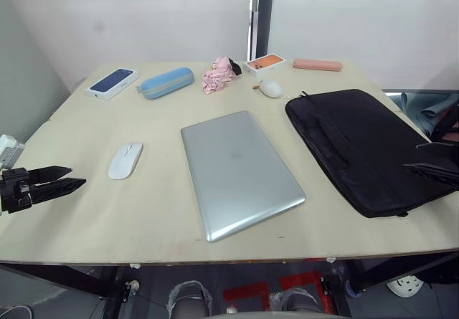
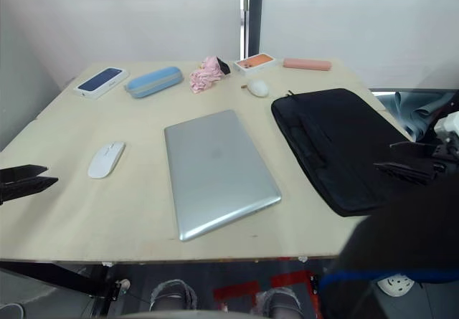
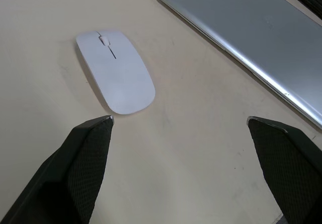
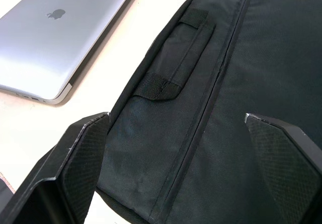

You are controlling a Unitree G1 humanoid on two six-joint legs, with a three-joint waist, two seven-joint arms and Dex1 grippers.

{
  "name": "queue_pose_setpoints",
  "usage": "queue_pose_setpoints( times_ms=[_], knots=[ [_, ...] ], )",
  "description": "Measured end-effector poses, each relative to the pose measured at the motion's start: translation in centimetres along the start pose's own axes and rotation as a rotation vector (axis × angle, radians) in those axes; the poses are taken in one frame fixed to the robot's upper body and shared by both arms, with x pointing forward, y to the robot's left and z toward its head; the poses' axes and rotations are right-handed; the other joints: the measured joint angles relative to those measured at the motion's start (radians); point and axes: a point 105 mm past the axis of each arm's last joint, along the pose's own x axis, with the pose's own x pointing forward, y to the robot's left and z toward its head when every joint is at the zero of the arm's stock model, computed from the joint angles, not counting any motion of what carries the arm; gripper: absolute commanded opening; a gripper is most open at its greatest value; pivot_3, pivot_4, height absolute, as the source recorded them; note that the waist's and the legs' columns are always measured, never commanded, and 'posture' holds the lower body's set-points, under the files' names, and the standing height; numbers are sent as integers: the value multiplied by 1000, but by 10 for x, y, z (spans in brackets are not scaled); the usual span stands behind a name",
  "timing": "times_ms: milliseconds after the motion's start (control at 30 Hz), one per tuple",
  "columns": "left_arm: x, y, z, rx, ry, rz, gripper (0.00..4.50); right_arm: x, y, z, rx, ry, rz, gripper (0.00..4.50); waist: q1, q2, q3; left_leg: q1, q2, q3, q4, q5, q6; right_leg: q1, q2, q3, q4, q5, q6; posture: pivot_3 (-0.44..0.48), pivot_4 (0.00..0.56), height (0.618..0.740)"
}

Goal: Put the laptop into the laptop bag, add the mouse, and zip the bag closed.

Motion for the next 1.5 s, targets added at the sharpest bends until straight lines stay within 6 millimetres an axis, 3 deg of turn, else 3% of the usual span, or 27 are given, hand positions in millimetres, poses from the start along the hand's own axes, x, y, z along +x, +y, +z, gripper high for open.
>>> queue_pose_setpoints(
  times_ms=[700, 800, 900, 967, 1067, 1167, 1300, 1400, 1500],
  knots=[
    [9, -5, -3, 37, 6, -29, 4466, 8, 6, 3, 6, -12, 29, 4500, 1, 0, 0, 0, 0, 0, 1, 0, 0, 0, 0, 0, 1, 0, 0, 0, 150, 740],
    [27, -17, -4, 29, -16, -83, 4466, 14, 9, 5, 1, -36, 39, 4500, 3, 0, -1, 0, 0, 0, 1, 0, 0, 0, -1, 0, 1, 0, 0, 0, 150, 740],
    [66, -43, -5, -118, -50, -188, 4466, 32, 23, 17, -7, -66, 91, 4500, 1, 0, -1, 1, 0, 0, 3, 0, 0, 0, -1, 0, 6, 0, -1, 0, 150, 740],
    [79, -56, -6, -187, -50, -241, 4466, 41, 30, 20, -14, -67, 116, 4500, 1, 0, -1, 1, 0, -1, 5, 0, 0, 0, 0, 0, 7, 0, -1, 0, 150, 740],
    [110, -87, -8, -316, -36, -345, 4500, 68, 38, 21, 4, -68, 134, 3671, -4, 0, -1, 0, 0, -1, 9, 0, 0, 0, 0, 1, 10, 1, -2, 0, 150, 740],
    [128, -100, -18, -429, 17, -355, 4500, 94, 49, 22, 19, -58, 163, 2667, -10, 0, -1, 1, 0, -1, 9, 0, 0, 0, 0, 1, 12, 1, -2, 0, 150, 740],
    [149, -104, -33, -532, 94, -322, 4500, 121, 60, 22, 17, -23, 204, 1252, -8, 0, -1, 0, 0, -3, 9, 0, 0, 0, 0, 1, 11, 1, -2, 0, 150, 740],
    [169, -100, -26, -616, 57, -301, 4500, 146, 60, 20, 19, 8, 192, 235, -4, 0, -1, -2, -1, -5, 12, 1, 1, 0, 0, 0, 11, 1, -3, 0, 150, 740],
    [183, -96, -17, -678, 19, -291, 4500, 177, 58, 24, 19, 20, 181, 34, -6, 0, -1, -3, -1, -5, 13, 1, 1, 0, 0, 0, 12, 2, -4, 0, 150, 740]
  ],
)
